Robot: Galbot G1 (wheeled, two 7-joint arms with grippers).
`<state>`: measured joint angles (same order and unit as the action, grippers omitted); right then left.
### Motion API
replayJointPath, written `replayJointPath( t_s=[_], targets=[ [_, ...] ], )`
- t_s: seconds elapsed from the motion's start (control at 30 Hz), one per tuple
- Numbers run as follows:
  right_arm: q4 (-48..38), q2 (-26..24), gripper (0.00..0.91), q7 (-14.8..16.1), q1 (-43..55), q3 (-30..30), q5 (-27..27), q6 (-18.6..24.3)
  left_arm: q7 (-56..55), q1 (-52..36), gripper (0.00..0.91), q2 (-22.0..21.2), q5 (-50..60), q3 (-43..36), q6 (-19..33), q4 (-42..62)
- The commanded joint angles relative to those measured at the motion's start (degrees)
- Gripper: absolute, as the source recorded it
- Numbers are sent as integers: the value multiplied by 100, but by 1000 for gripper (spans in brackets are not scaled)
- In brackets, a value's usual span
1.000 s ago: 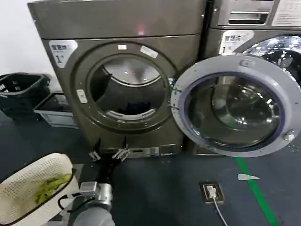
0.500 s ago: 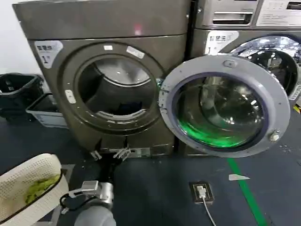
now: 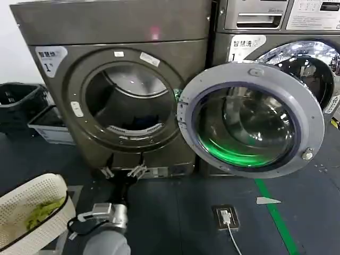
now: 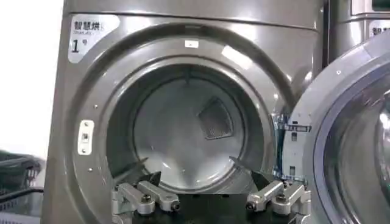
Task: Grasp the clothes from the dryer.
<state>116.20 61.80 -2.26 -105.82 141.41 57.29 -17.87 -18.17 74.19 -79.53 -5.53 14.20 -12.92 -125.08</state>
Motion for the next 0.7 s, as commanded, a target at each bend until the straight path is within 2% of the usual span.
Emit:
replayJointPath(
  t_s=[0.03,0.2,0.7],
  targets=[
    [-3,2,907,10,-45,58,106,371,-110,35,907,8,21,13,-3,-18],
    [39,23,907,19,-62,64,124,429,-51,49,907,8,24,17,31,-89],
    [193,150,907,141,-69,86,-73,113,-11,-38,907,-37,-26,19,60,-52]
  ],
)
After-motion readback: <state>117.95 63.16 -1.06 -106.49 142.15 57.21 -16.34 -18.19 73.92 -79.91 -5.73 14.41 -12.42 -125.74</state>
